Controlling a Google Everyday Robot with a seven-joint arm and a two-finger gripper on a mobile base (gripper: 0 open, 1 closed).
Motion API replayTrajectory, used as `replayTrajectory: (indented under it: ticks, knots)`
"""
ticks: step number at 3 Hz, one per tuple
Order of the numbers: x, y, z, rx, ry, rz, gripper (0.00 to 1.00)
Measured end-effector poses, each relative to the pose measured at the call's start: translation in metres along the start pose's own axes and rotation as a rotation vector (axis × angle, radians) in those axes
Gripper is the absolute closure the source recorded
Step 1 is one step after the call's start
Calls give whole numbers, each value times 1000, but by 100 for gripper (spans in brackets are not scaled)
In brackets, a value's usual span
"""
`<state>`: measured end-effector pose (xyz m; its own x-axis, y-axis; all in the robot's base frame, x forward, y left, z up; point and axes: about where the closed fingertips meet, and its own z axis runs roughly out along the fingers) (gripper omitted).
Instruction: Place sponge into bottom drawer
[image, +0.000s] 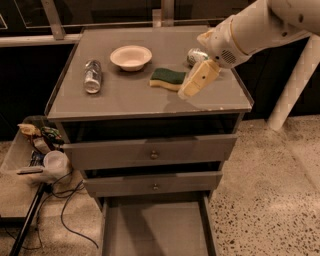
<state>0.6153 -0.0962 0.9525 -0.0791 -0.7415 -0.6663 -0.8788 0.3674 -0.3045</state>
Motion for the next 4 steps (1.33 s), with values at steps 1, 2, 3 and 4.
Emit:
replayTrajectory:
  ticks: [1, 2, 3, 4]
  knots:
    - [-1, -18, 16, 21, 5, -7, 0]
    - [-4, -31, 29, 32, 10, -15, 0]
    - [-2, -45, 53, 17, 28, -15, 0]
    - [8, -54, 74, -4, 47, 8, 0]
